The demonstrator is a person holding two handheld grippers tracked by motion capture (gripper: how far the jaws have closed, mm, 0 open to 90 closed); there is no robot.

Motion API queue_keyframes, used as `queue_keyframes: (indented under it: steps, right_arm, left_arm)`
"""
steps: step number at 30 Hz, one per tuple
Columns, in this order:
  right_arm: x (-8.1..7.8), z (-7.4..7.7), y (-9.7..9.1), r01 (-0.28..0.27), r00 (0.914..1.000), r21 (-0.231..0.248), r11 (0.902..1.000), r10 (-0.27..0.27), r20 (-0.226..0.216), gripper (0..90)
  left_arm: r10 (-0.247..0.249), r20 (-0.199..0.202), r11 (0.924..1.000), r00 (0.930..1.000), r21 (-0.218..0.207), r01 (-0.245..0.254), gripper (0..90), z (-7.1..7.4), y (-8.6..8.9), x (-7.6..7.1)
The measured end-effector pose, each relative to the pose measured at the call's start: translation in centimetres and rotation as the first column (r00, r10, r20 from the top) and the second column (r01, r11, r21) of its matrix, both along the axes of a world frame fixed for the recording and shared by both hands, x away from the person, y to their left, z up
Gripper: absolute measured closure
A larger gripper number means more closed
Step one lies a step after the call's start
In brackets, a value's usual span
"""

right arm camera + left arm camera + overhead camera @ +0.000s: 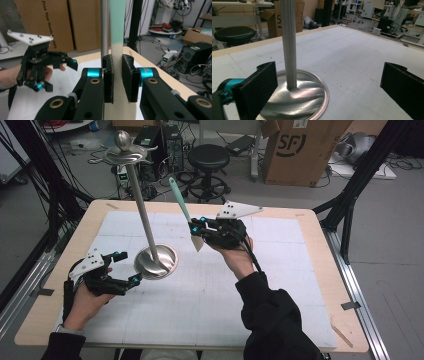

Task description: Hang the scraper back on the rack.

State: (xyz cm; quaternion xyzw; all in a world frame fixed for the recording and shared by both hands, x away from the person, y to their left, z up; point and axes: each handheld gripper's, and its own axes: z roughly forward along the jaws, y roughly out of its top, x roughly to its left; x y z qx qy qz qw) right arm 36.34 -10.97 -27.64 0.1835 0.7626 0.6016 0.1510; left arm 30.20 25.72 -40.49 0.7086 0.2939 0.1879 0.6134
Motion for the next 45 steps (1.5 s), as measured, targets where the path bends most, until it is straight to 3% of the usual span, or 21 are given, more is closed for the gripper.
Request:
queue_keyframes:
  steps: [6, 15, 23, 45]
  right_arm:
    - [0.7, 1.2, 0.9, -0.005, 0.9999, 0.048, 0.9988, 0.005, -0.01, 80.5]
    - [1.1, 2.4, 2.3, -0.038, 0.9993, 0.064, 0.9972, 0.038, 0.002, 80.5]
    - [1.1, 2.8, 2.7, -0.061, 0.9981, 0.075, 0.9954, 0.06, 0.011, 80.5]
    - [1.4, 2.5, 3.5, -0.059, 0.9983, 0.064, 0.9962, 0.059, 0.007, 80.5]
  left_arm:
    - [-0.003, 0.007, 1.0, 1.0, 0.003, 0.003, 1.8, 0.1, 0.0, -0.2]
    - [-0.004, 0.006, 1.0, 1.0, 0.003, 0.004, 1.7, 0.1, 0.1, -0.2]
    - [-0.004, 0.01, 1.0, 0.9999, -0.002, 0.004, 1.7, 0.2, 0.1, -0.2]
    - [-0.006, 0.01, 1.0, 0.9999, -0.001, 0.006, 1.7, 0.2, 0.1, -0.2]
